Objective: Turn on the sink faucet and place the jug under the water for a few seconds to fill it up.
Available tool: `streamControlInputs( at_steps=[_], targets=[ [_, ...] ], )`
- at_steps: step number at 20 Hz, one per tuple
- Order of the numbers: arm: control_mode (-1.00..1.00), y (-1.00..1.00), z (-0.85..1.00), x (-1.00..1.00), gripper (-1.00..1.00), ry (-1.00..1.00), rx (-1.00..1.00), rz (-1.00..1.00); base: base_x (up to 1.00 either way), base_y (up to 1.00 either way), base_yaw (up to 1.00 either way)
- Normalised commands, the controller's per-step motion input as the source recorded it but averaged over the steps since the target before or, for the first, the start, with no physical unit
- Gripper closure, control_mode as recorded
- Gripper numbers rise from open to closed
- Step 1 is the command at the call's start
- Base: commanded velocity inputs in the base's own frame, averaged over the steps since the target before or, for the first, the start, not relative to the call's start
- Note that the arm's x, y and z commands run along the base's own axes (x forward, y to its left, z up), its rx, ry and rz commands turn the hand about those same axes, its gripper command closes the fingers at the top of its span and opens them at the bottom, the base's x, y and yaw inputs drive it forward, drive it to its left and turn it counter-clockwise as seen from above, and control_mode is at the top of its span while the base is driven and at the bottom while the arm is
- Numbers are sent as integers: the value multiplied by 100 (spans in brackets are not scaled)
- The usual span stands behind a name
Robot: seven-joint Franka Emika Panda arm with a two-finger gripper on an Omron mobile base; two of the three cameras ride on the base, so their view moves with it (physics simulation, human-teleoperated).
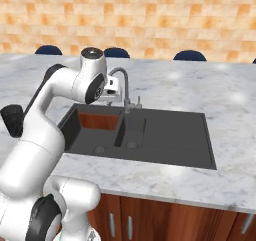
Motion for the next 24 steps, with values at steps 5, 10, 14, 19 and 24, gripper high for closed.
streamControlInputs(
  at_steps=[5, 10, 14, 19, 24],
  targets=[
    [-100, -82, -36, 64, -100, -53, 21, 44, 0, 0, 0],
    [-100, -51, -44, 89, -100, -41, 19, 39, 0, 0, 0],
    [-100, -26, -37, 99, -100, -24, 14, 31, 0, 0, 0],
    [-100, -4, -18, 99, -100, -15, 11, 13, 0, 0, 0],
    [-100, -5, -8, 93, -100, -2, 6, 2, 0, 0, 0]
  ],
)
